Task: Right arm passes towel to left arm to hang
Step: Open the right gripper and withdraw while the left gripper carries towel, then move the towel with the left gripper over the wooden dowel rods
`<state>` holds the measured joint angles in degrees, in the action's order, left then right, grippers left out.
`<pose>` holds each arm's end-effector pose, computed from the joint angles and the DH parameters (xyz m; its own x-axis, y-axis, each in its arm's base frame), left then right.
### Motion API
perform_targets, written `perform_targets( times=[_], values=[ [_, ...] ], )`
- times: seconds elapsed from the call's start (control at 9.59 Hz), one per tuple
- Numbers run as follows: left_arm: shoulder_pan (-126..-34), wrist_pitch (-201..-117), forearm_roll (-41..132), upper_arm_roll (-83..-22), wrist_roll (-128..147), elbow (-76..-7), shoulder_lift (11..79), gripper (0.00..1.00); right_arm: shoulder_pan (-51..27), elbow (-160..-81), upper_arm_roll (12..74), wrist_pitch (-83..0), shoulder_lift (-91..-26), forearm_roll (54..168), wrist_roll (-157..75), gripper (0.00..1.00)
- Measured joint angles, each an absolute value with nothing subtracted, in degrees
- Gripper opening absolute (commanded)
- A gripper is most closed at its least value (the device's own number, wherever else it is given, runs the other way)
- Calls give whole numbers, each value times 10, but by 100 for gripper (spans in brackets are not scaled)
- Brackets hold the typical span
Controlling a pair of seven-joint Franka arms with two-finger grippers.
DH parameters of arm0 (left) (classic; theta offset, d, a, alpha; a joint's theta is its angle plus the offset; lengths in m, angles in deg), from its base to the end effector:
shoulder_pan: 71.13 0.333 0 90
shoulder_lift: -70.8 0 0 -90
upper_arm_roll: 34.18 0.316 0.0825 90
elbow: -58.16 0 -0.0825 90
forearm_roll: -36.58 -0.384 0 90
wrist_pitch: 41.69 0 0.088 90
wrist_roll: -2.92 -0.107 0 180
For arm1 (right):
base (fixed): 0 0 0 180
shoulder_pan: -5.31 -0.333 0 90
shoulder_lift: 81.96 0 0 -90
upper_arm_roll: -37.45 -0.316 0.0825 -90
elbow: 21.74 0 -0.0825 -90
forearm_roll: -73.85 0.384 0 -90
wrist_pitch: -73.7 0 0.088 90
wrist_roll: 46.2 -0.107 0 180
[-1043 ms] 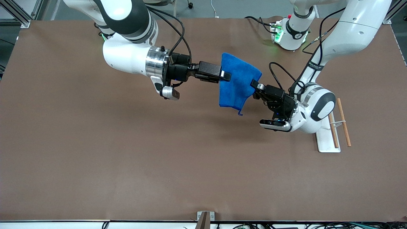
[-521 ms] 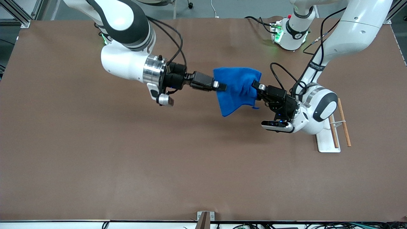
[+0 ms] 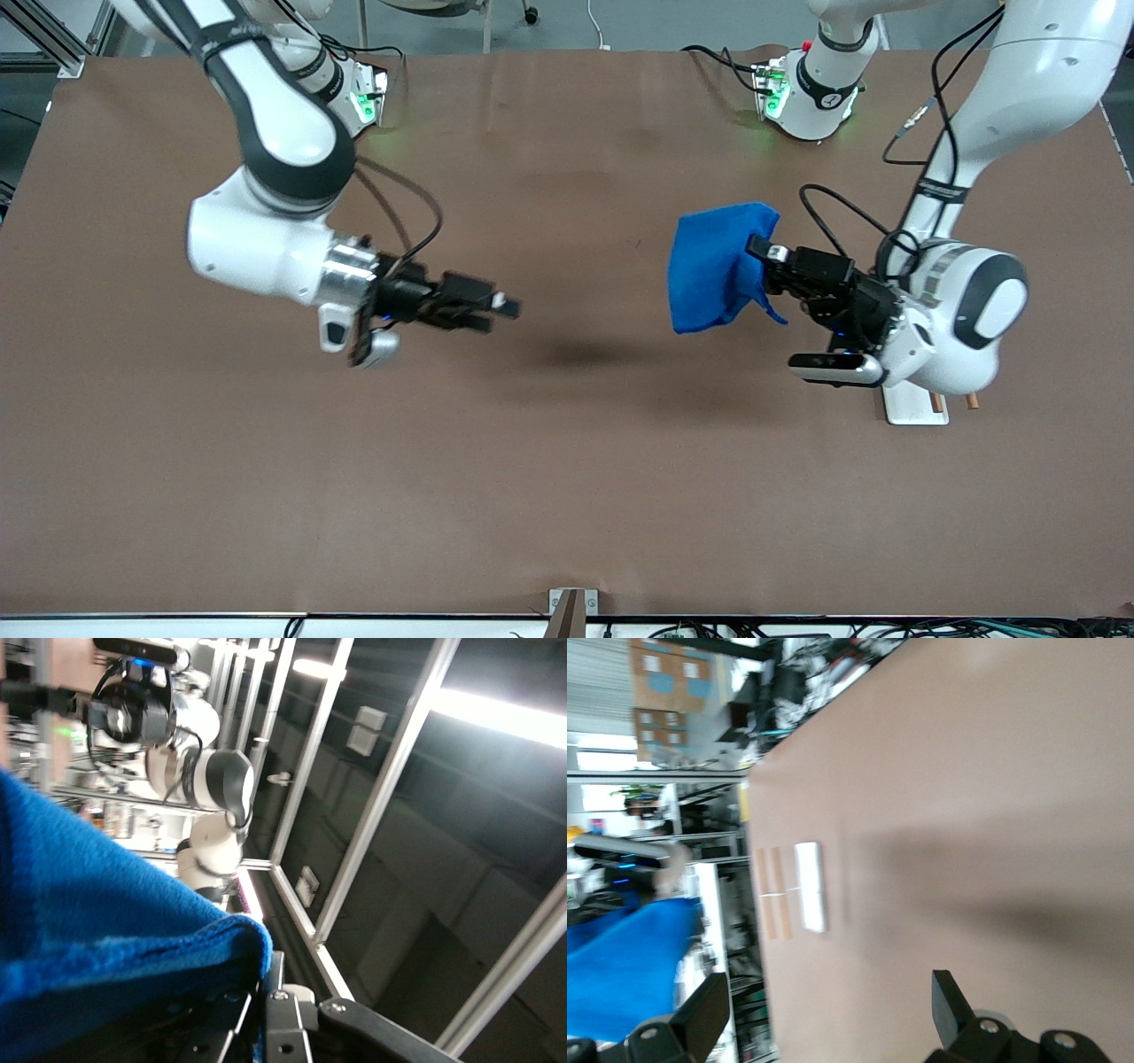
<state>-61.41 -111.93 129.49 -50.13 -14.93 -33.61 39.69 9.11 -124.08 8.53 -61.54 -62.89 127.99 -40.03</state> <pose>0.6328 -0.1625 0.4307 0.9054 -0.3957 -0.1541 0.2740 0.2673 0.9238 0.6081 0.2636 0.4231 0.9915 -0.1292 0.0142 -0.0673 -0.6037 -0.7944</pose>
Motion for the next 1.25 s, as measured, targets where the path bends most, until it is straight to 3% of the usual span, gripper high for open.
perform_targets(
  times=[0.31,0.73,0.94,1.25],
  values=[
    [-603,-1130,1217,-498,-102,-284,408,0,93,-1288,190,-579,-667,1097,-416,100],
    [-606,-1160,1076,-497,-84,-226,409,0,95,-1292,331,-514,-705,915,-426,100],
    [-605,-1166,952,-490,-59,-174,410,0,96,-1287,377,-468,-732,838,-446,100],
    [-600,-1179,780,-464,-60,-153,410,0,96,-1228,439,-387,-762,753,-420,100]
  ],
)
